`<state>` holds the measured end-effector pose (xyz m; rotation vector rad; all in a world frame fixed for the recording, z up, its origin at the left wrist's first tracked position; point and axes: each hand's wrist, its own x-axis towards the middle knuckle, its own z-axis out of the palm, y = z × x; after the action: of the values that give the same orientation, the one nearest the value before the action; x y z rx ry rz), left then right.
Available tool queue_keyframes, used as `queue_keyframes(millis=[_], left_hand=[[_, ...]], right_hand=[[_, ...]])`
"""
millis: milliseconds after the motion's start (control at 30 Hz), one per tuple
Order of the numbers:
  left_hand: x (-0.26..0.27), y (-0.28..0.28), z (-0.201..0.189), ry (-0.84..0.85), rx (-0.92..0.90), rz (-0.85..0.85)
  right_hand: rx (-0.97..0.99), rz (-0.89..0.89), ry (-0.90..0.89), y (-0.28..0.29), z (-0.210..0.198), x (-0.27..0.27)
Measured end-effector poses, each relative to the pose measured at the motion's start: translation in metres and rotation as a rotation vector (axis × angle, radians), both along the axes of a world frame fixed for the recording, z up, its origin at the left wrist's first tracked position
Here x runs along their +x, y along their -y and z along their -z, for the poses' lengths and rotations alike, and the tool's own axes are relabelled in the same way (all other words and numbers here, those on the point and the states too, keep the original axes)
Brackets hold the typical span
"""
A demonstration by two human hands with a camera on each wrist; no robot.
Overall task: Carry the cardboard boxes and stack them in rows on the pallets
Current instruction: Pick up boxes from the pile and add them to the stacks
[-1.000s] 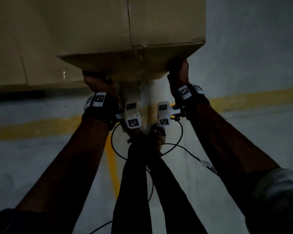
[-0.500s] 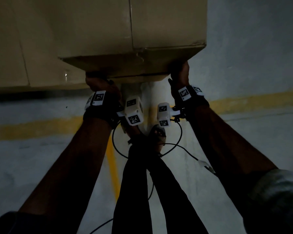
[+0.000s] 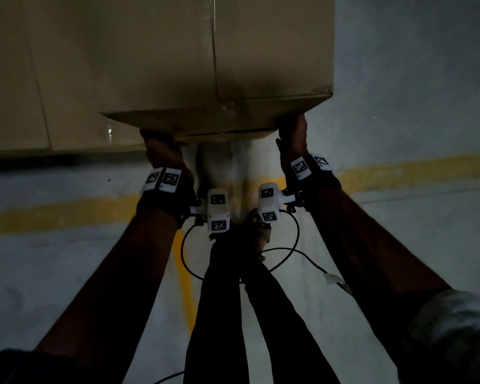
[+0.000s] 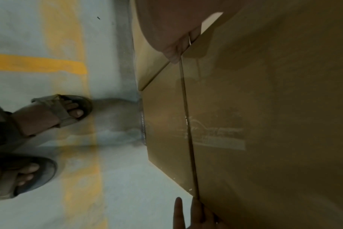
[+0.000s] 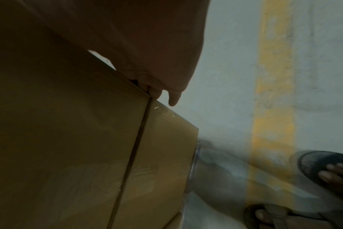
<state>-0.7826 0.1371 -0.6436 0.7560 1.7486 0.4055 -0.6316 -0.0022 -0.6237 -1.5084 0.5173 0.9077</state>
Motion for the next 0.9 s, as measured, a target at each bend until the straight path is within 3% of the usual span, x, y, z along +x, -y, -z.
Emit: queue_keyframes(millis=[100,167,300,467,533,600,667,767,900], left_hand=[[0.004,0.002,-0.012,0.278,-0.021,-0.147],[0.006,0.002,-0.019,0.336,-0.006,-0.218],[0.007,0.006,-0.014,0.294,-0.002,-0.196],[0.005,0.007,-0.005,0.01,0.008,0.005],[0.003,0.006,-0.007,0.074,-0.014,0.014],[-0.001,0.002,-0.014,0.186,-0.084,-0.121],[-0.015,0.001,-0.028,0.237,-0.158,-0.227],[-0.043,0.009,-0.06,0.253,-0.246,-0.237],[-0.078,0.032,-0.145,0.256,-0.281,-0.225]], right_hand=[[0.018,-0.018,0.034,0.003,0.006,0.0],[0.006,-0.025,0.03,0.002,0.003,-0.001],[0.0,-0.035,0.011,0.002,0.0,-0.003],[0.006,-0.058,-0.01,0.008,0.002,0.001],[0.003,-0.083,-0.032,0.013,0.001,0.002],[-0.005,-0.123,-0.063,0.019,-0.005,0.003],[-0.037,-0.156,-0.092,0.028,-0.019,0.0],[-0.061,-0.105,-0.11,0.044,-0.058,-0.01],[0.074,0.05,-0.042,0.057,-0.147,-0.018]])
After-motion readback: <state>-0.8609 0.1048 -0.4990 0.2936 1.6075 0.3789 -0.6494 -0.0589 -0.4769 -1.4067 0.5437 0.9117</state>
